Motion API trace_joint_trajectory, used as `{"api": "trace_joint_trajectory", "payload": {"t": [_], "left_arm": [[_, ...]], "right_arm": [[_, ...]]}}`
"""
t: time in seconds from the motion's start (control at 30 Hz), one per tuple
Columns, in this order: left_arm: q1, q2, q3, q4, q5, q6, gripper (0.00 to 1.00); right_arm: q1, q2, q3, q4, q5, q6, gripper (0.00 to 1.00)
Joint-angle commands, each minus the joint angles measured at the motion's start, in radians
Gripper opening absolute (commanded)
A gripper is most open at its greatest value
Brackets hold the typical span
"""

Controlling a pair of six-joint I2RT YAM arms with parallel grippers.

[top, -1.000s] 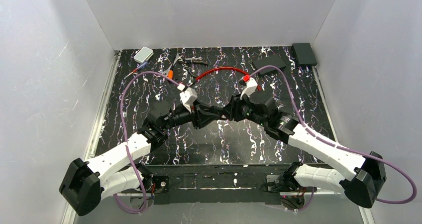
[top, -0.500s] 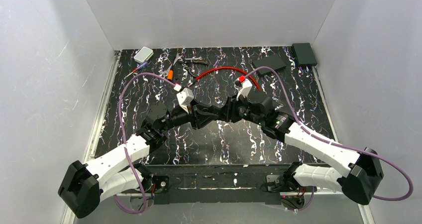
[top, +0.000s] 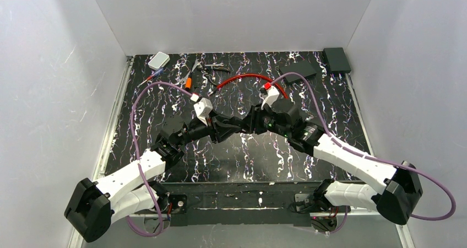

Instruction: Unlock with the key

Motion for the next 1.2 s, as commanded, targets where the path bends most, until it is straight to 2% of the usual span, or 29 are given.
{"api": "trace_joint_trajectory", "payload": {"t": [0.0,0.13,0.2,0.33,0.47,0.6,0.67,0.77,0.87,1.03,1.17], "left_arm": [[-0.002,-0.036,0.023,0.142,0.026,-0.012,0.0],[-0.001,-0.037,0.022,0.135,0.007,-0.002,0.0],[0.001,-0.037,0.021,0.13,0.001,0.0,0.0],[0.0,-0.034,0.025,0.13,0.007,-0.006,0.0],[0.001,-0.037,0.027,0.13,0.018,-0.01,0.0],[0.001,-0.039,0.028,0.13,0.027,-0.017,0.0],[0.001,-0.043,0.028,0.132,0.031,-0.02,0.0],[0.001,-0.049,0.025,0.134,0.032,-0.019,0.0],[0.001,-0.053,0.025,0.134,0.03,-0.016,0.0],[0.002,-0.05,0.025,0.133,0.027,-0.009,0.0],[0.002,-0.046,0.025,0.133,0.025,-0.009,0.0]], "right_arm": [[-0.02,-0.056,0.043,-0.024,0.17,0.0,0.46],[-0.028,-0.113,0.033,-0.004,0.183,0.018,0.57],[-0.03,-0.13,0.031,-0.011,0.2,0.021,0.58],[-0.035,-0.133,0.021,-0.025,0.224,0.028,0.56],[-0.035,-0.094,0.014,-0.011,0.19,0.028,0.45],[-0.036,0.01,0.053,0.007,0.04,-0.049,0.35],[-0.038,0.073,0.08,0.026,-0.109,-0.113,0.3],[-0.055,0.13,0.109,0.069,-0.392,-0.19,0.29],[-0.064,0.144,0.131,0.079,-0.559,-0.231,0.28],[-0.085,0.099,0.086,0.181,-0.698,-0.189,0.31],[-0.096,0.09,0.083,0.135,-0.648,-0.2,0.35]]}}
